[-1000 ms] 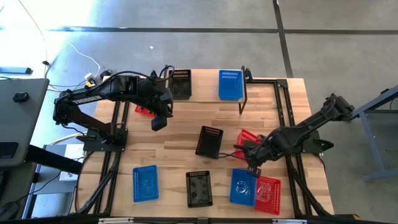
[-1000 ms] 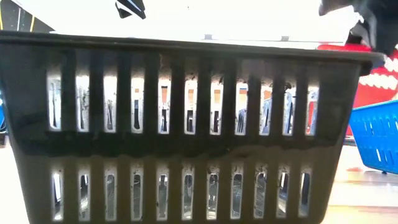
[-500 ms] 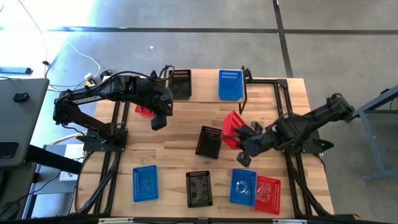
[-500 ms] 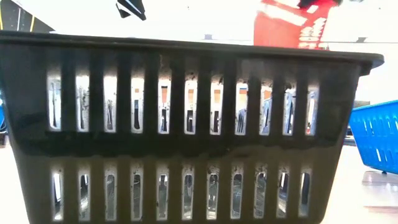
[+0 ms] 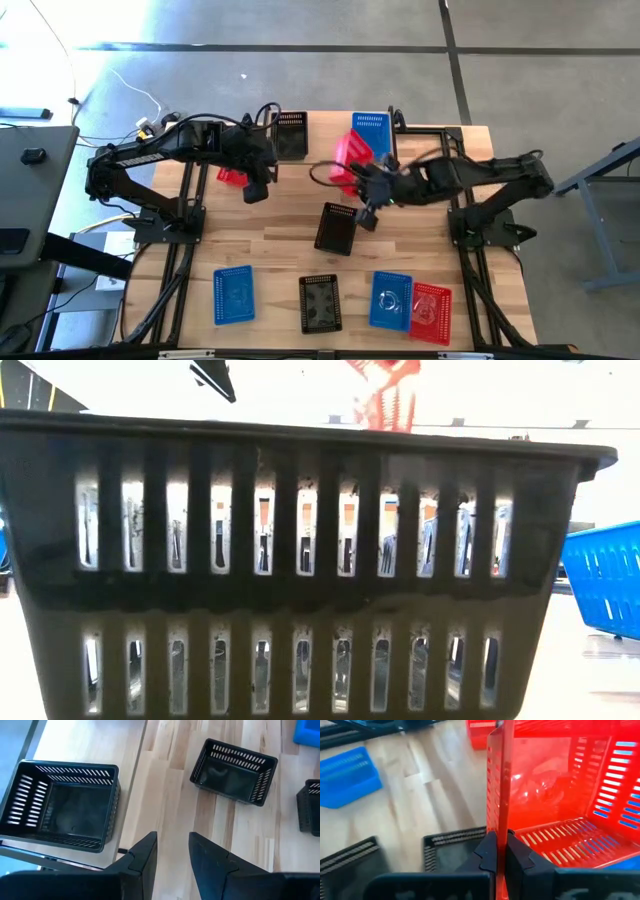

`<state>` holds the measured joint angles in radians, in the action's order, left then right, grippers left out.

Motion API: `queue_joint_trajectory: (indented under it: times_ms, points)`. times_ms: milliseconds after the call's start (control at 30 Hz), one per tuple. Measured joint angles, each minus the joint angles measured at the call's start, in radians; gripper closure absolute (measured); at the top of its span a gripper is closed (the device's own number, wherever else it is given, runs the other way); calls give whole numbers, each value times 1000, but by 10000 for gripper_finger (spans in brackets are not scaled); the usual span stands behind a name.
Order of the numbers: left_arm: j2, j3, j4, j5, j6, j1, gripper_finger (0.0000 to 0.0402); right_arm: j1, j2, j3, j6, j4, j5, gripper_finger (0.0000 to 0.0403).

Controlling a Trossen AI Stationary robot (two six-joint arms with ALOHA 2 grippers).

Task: Stack baskets on shelf by color
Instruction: Put the middle red bin on the shelf

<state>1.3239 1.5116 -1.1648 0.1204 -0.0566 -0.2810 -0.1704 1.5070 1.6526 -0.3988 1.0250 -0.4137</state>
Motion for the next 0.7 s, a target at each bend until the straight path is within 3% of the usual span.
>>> queue_joint_trajectory:
  times_ms: [433,700]
  points:
    - [0,0,-77,31,107,0,300,177,198,271,435,100,-4,403]
    - [0,0,-98,33,240,0,300,274,300,330,587,112,4,403]
